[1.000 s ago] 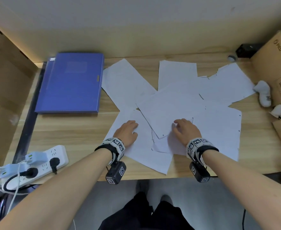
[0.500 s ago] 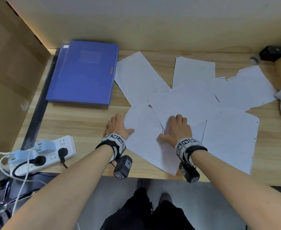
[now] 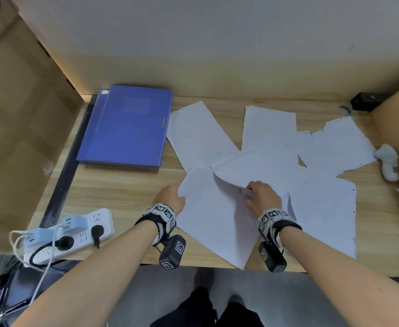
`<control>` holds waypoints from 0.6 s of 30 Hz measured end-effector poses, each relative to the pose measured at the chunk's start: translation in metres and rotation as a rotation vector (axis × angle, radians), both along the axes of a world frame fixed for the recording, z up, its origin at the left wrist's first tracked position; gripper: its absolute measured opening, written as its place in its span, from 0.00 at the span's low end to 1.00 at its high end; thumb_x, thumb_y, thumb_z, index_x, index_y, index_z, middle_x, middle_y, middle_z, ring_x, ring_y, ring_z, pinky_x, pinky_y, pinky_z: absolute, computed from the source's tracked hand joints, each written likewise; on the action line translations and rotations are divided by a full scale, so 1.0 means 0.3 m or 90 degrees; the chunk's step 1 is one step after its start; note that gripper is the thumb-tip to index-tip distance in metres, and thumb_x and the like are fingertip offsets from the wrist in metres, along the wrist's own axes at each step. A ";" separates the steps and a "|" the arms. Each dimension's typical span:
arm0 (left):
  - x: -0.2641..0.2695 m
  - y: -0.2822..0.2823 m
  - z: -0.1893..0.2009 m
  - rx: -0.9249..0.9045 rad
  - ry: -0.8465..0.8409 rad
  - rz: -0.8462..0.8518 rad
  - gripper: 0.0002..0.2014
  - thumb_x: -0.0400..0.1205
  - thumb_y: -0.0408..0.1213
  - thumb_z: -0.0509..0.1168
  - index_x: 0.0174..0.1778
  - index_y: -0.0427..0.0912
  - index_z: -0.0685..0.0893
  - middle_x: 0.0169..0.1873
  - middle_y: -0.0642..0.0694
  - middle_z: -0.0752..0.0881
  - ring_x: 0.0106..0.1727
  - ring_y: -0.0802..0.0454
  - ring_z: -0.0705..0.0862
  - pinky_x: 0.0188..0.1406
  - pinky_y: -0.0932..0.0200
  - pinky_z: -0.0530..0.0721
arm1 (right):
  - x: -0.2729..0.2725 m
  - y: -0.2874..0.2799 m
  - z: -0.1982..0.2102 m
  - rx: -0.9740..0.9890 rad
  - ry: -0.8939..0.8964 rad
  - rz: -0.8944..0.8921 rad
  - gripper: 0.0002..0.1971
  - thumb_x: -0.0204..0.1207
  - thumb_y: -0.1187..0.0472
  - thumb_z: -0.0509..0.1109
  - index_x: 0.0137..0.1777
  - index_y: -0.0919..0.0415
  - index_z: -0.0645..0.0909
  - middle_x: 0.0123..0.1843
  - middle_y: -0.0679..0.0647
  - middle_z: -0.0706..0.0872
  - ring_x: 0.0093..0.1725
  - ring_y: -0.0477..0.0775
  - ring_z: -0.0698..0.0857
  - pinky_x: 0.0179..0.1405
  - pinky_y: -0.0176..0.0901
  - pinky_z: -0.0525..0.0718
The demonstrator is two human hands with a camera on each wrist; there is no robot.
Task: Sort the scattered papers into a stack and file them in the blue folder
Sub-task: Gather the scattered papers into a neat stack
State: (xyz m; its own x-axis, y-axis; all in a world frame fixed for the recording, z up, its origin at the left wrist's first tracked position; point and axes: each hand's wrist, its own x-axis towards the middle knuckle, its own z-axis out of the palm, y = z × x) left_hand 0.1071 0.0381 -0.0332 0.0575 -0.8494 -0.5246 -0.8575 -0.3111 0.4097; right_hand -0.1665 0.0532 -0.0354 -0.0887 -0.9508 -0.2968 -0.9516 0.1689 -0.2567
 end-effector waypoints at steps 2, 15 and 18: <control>0.010 -0.025 0.052 -0.030 0.016 0.004 0.12 0.79 0.38 0.63 0.57 0.46 0.86 0.50 0.45 0.89 0.50 0.38 0.87 0.46 0.53 0.85 | -0.013 -0.016 0.048 -0.025 -0.014 -0.019 0.10 0.72 0.57 0.65 0.52 0.56 0.82 0.51 0.55 0.84 0.52 0.61 0.82 0.40 0.46 0.76; 0.029 -0.266 0.627 -0.418 -0.001 -0.001 0.06 0.81 0.32 0.57 0.49 0.42 0.79 0.45 0.36 0.87 0.50 0.30 0.82 0.36 0.48 0.75 | -0.036 -0.206 0.536 -0.298 -0.169 -0.074 0.04 0.69 0.60 0.65 0.43 0.56 0.77 0.31 0.54 0.80 0.33 0.62 0.79 0.27 0.44 0.71; 0.026 -0.298 0.750 -0.520 0.022 0.009 0.08 0.81 0.30 0.58 0.49 0.43 0.81 0.43 0.38 0.88 0.47 0.32 0.83 0.36 0.48 0.77 | -0.043 -0.251 0.638 -0.389 -0.252 -0.080 0.07 0.71 0.61 0.65 0.48 0.53 0.79 0.32 0.55 0.82 0.32 0.60 0.80 0.29 0.46 0.76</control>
State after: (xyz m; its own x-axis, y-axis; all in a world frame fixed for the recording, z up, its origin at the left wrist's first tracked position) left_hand 0.1148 -0.0513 0.1918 0.0661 -0.9640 0.2574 -0.8381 0.0864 0.5386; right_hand -0.1794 -0.0222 0.1560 -0.2038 -0.9465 0.2501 -0.7515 -0.0124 -0.6596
